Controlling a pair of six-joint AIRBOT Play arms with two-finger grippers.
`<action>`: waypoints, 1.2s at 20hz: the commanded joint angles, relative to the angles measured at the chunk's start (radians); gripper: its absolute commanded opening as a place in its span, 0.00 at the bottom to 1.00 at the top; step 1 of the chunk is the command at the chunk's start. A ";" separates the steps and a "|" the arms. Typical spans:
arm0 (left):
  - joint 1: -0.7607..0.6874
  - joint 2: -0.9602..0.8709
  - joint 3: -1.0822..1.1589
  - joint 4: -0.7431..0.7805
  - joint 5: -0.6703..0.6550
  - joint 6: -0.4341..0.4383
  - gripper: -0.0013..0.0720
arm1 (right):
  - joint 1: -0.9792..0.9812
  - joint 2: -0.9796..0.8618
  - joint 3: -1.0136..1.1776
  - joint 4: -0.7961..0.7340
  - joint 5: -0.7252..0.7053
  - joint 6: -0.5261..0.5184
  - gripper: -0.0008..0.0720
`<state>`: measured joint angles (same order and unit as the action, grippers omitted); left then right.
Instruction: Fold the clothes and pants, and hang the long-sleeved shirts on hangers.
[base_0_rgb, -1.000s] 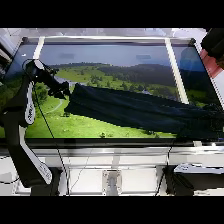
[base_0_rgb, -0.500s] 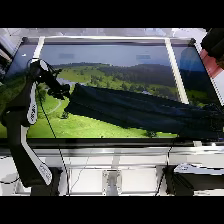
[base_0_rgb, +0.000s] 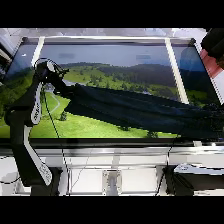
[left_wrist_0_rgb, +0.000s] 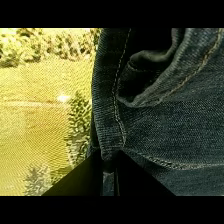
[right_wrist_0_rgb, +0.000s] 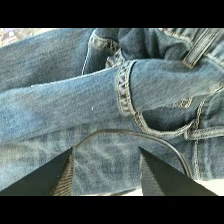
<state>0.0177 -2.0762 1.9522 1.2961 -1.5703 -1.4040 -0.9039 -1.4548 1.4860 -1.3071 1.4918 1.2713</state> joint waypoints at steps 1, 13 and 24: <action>0.005 0.050 0.001 0.017 -0.072 0.006 0.03 | 0.001 0.000 0.001 0.007 0.017 0.002 0.62; 0.134 0.296 -0.216 0.012 -0.286 -0.046 0.03 | 0.003 0.015 -0.207 0.050 -0.003 0.001 0.62; 0.114 0.321 -0.502 0.041 0.128 0.119 0.03 | 0.000 0.084 -0.244 0.008 -0.053 -0.006 0.62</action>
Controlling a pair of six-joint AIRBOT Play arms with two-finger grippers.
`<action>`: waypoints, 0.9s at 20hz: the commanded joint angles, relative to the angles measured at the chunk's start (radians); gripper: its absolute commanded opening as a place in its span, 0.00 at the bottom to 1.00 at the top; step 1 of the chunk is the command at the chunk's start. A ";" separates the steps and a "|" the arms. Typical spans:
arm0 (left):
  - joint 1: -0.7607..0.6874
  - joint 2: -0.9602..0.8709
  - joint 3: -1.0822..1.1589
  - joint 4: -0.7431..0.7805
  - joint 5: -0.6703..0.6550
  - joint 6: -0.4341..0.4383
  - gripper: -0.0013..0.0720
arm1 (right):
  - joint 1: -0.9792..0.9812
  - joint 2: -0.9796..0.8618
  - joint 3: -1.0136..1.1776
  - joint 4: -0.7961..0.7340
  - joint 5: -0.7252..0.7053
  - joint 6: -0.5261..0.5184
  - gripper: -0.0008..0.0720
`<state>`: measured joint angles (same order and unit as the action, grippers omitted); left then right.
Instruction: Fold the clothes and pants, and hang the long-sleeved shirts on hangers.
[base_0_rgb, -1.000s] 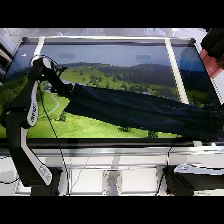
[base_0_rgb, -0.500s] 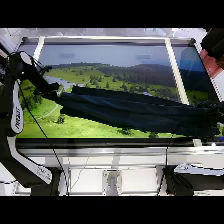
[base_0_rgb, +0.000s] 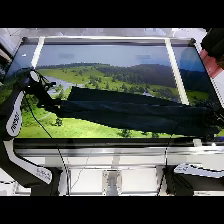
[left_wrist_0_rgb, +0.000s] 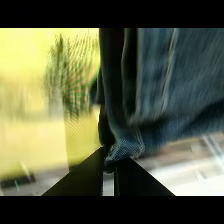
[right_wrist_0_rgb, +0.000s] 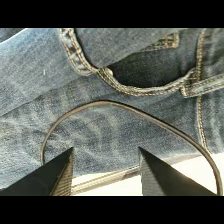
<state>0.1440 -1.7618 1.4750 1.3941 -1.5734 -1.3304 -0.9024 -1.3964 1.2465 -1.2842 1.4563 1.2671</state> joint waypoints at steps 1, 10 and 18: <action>-0.018 0.006 -0.025 -0.048 0.121 0.045 0.05 | -0.002 0.030 -0.005 -0.018 -0.015 -0.002 0.62; 0.029 0.110 -0.024 -0.034 0.105 0.056 0.52 | -0.002 0.031 -0.005 -0.026 0.015 0.003 0.62; 0.036 0.114 -0.024 -0.116 0.224 0.090 0.52 | -0.002 0.031 -0.005 -0.026 -0.004 0.003 0.62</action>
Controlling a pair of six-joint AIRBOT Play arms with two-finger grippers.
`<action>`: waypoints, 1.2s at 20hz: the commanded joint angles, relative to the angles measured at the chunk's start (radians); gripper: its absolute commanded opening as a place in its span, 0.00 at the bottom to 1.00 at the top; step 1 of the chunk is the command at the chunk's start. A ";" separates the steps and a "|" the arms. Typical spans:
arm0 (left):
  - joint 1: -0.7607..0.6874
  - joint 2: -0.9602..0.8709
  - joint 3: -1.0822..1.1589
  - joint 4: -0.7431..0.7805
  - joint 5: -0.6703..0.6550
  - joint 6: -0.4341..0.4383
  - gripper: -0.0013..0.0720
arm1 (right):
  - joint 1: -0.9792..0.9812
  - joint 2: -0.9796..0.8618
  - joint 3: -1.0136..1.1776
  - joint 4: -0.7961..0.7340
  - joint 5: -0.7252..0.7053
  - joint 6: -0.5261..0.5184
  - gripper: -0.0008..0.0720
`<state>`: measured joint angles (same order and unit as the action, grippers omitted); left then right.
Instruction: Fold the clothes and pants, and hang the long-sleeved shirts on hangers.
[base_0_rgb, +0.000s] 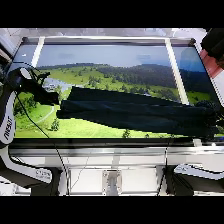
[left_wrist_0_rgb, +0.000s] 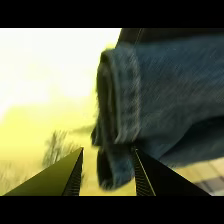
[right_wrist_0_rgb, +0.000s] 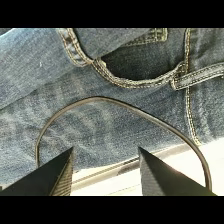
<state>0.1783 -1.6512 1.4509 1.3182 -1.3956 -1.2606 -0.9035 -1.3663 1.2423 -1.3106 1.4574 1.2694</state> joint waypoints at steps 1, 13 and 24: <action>0.002 0.003 0.000 -0.040 0.045 0.020 0.52 | 0.000 0.001 0.000 0.000 -0.008 0.001 0.62; 0.002 -0.039 -0.001 -0.040 -0.031 0.019 0.52 | 0.000 0.000 -0.003 0.000 -0.025 0.001 0.62; 0.002 -0.090 -0.002 -0.167 0.023 0.080 0.03 | 0.000 0.000 -0.003 0.001 -0.027 0.001 0.62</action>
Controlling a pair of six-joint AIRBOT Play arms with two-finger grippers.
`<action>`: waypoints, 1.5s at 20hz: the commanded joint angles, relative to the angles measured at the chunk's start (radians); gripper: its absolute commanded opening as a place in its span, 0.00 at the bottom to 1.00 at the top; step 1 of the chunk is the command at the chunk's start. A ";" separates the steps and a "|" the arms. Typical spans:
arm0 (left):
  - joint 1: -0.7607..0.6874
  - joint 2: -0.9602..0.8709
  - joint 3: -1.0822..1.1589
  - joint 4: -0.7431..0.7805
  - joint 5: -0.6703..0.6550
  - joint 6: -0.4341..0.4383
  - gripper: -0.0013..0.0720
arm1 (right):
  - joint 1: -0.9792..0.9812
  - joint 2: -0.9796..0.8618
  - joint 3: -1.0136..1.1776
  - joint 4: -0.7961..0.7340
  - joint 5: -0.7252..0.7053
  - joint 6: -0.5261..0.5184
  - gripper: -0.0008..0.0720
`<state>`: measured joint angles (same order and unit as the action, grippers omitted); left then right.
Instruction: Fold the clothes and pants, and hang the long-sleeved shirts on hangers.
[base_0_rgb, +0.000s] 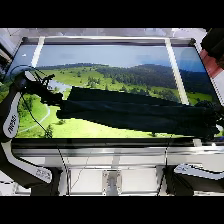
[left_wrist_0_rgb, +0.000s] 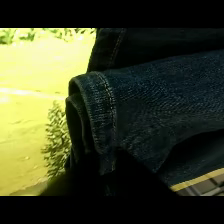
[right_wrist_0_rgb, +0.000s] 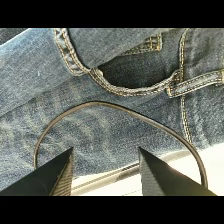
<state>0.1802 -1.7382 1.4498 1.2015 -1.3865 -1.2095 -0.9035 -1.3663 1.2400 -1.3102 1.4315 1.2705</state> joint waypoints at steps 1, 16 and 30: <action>0.000 -0.002 0.000 -0.056 0.008 0.037 0.03 | 0.000 0.000 0.000 0.000 -0.003 0.000 0.62; 0.070 0.233 0.001 -0.226 0.079 -0.017 0.03 | 0.000 -0.004 0.000 -0.060 -0.345 -0.026 0.62; 0.002 -0.079 0.001 -0.658 0.723 -0.201 0.12 | 0.000 -0.066 0.000 -0.058 -0.357 -0.002 0.62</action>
<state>0.1852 -1.7245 1.4498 0.5892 -0.6762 -1.3365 -0.9035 -1.4303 1.2392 -1.3712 1.0569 1.2606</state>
